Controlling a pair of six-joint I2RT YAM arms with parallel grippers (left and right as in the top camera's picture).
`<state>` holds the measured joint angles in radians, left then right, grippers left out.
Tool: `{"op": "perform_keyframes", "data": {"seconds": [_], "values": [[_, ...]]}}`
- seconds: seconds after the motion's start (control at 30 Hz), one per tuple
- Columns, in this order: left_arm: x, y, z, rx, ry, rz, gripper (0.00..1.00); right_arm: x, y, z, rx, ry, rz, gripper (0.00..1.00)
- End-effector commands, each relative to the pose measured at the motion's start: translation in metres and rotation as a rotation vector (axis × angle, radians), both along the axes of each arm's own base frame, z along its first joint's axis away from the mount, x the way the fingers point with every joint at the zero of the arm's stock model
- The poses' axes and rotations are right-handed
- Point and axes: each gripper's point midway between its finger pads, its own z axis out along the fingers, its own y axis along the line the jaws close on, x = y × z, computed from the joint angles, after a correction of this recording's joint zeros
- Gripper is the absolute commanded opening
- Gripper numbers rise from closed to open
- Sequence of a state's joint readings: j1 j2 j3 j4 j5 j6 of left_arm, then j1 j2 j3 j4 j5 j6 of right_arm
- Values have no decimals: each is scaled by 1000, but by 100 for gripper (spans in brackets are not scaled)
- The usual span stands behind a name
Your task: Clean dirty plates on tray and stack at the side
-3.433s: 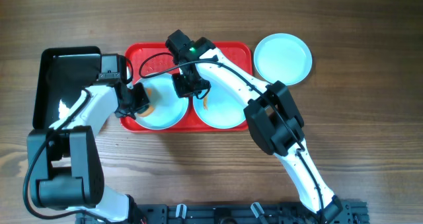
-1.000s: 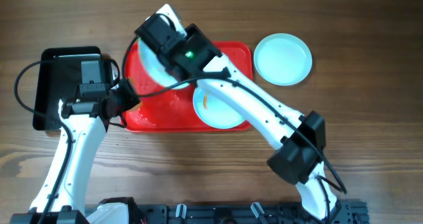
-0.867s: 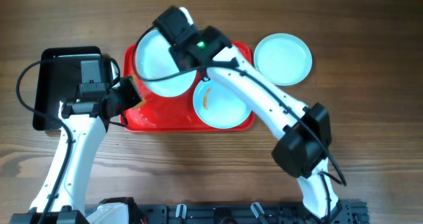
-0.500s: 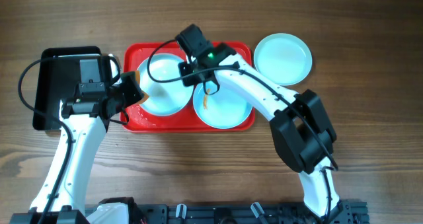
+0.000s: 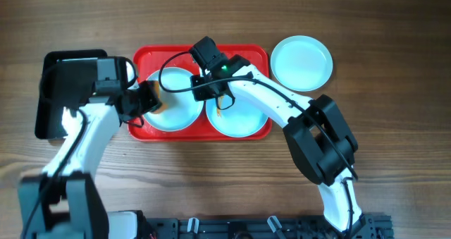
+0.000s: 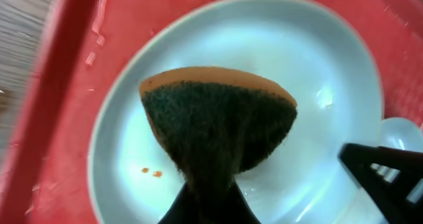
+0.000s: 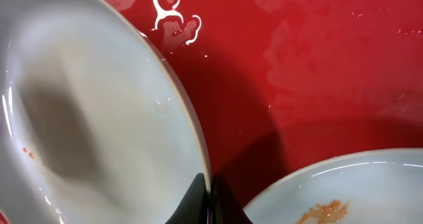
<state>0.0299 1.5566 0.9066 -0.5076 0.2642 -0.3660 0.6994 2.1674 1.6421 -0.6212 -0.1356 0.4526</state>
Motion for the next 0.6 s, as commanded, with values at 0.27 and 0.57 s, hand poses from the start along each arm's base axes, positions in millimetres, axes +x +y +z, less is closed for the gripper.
{"op": "perform_keyframes", "data": {"seconds": [0.27,0.57], "values": [[0,-22,-45,-46,89,-66,4,-10,-2,-13,-11,58,-11,4],[-14,29,-66,247,176,18,4,-14,-6,-20,-29,78,-12,4]]}}
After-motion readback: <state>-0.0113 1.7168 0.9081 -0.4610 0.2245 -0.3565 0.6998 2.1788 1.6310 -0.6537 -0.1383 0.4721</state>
